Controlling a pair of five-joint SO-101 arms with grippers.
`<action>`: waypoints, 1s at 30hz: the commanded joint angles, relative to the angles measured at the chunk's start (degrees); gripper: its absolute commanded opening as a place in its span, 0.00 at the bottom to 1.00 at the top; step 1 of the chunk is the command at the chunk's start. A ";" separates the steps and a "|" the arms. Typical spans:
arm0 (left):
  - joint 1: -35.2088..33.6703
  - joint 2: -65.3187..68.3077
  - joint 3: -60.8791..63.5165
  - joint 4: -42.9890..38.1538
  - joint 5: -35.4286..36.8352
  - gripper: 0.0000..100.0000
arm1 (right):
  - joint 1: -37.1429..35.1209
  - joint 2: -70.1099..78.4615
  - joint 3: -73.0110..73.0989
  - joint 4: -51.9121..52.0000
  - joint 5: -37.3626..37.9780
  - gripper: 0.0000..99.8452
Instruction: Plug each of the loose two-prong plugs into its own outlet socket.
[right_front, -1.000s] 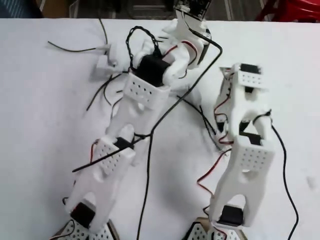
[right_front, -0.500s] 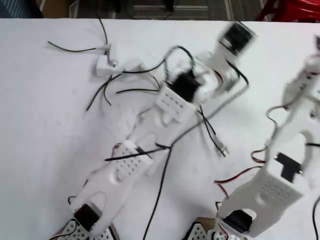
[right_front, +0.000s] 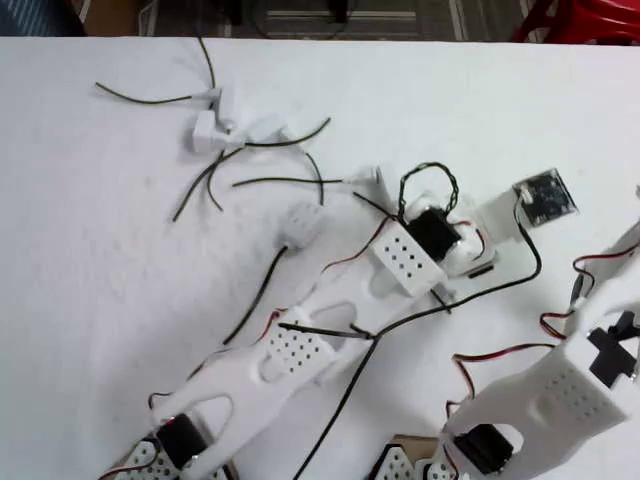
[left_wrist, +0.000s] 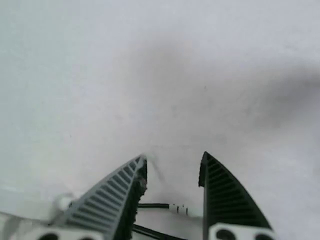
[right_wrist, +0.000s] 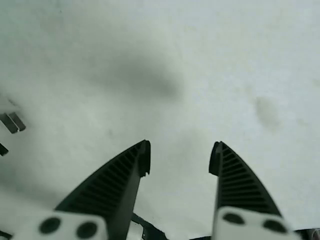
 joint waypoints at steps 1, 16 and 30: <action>-1.01 -0.22 -2.37 3.34 15.56 0.18 | 1.01 -2.86 0.35 0.48 3.78 0.20; -4.79 0.04 -0.79 17.14 57.67 0.18 | 1.63 -2.86 5.01 0.48 8.70 0.20; 3.82 -0.04 4.75 15.38 57.76 0.18 | 2.95 -2.77 5.10 0.40 8.70 0.20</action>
